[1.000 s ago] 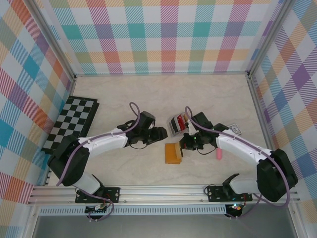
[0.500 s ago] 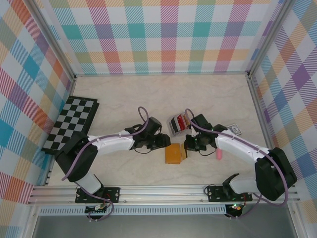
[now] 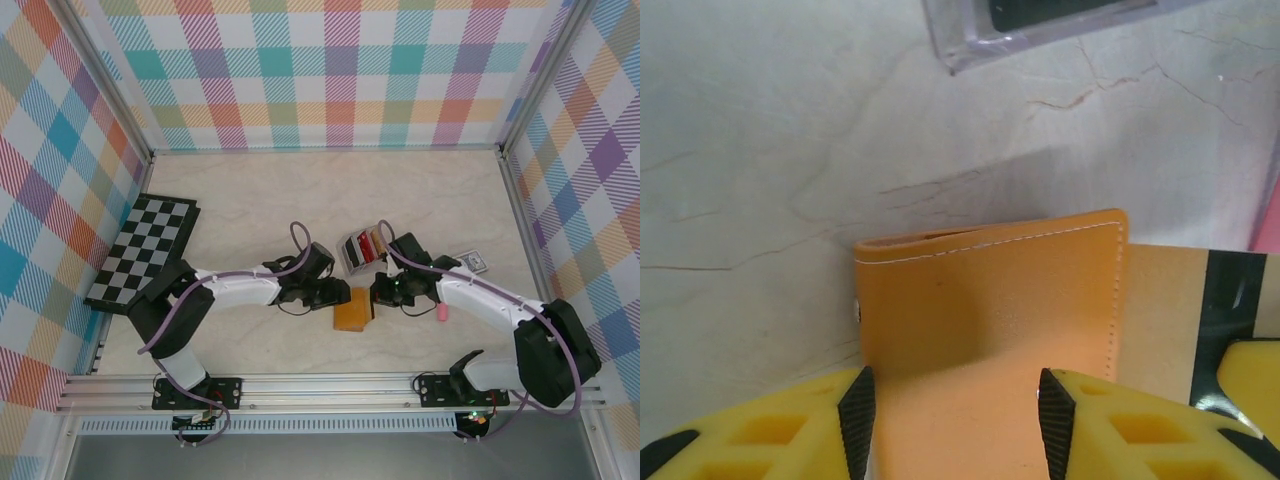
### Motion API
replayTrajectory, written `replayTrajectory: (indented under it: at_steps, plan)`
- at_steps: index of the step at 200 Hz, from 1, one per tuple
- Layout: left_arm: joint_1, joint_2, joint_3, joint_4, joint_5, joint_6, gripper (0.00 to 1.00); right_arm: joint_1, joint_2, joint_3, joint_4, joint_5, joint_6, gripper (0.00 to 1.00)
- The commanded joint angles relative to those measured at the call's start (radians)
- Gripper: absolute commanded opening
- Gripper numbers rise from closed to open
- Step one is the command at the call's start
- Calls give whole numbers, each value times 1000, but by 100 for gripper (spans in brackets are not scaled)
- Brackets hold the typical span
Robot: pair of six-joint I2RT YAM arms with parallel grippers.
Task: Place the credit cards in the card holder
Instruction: Open the card holder at the center of the table.
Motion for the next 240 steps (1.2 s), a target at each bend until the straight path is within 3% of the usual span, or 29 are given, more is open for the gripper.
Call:
replayTrajectory:
  at_steps: [1,80,160,205,240]
  plan:
    - [-20,18,15,53,25,3,50,-33,-46,-25,61,-102,25,3]
    - [-22,-50,-46,156,40,-22,75,-136,-93,-107,222,-288,102,2]
    - [-20,-69,-119,302,108,-84,83,-196,-45,-160,410,-427,188,1]
    - [-19,-61,-139,336,114,-99,77,-211,9,-172,506,-482,234,0]
    - [-12,-63,-144,331,103,-101,53,-225,26,-177,554,-520,256,0]
